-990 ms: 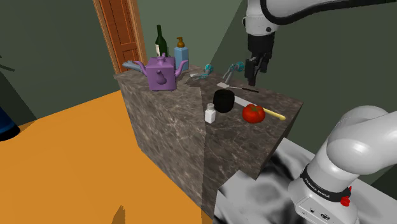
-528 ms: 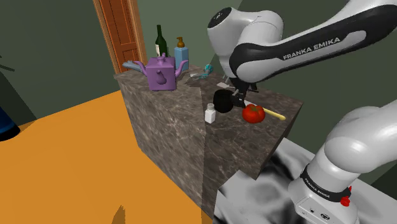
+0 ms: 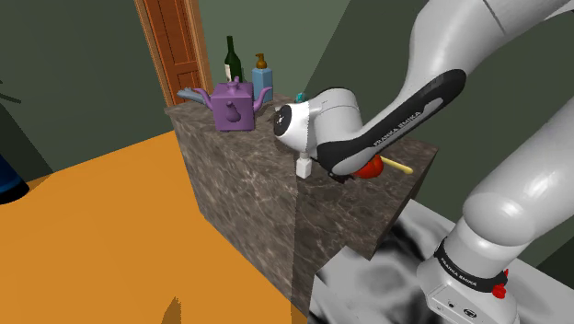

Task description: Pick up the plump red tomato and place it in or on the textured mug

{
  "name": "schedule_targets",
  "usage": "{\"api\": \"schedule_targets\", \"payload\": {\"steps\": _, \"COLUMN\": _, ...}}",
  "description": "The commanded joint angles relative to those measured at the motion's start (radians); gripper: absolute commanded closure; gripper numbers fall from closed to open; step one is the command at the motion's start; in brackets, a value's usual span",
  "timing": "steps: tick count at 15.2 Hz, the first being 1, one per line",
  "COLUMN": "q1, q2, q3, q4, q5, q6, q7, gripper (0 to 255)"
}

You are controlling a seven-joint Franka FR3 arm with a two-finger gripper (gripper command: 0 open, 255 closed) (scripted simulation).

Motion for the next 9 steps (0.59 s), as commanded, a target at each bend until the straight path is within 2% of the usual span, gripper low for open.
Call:
{"api": "schedule_targets", "payload": {"steps": 1, "q1": -0.009, "q2": 0.031, "q3": 0.002, "q4": -0.011, "q5": -0.035, "q6": 0.008, "q7": 0.038, "gripper": 0}}
{"api": "schedule_targets", "payload": {"steps": 9, "q1": -0.036, "q2": 0.036, "q3": -0.025, "q4": -0.064, "q5": -0.084, "q6": 0.072, "q7": 0.053, "gripper": 0}}
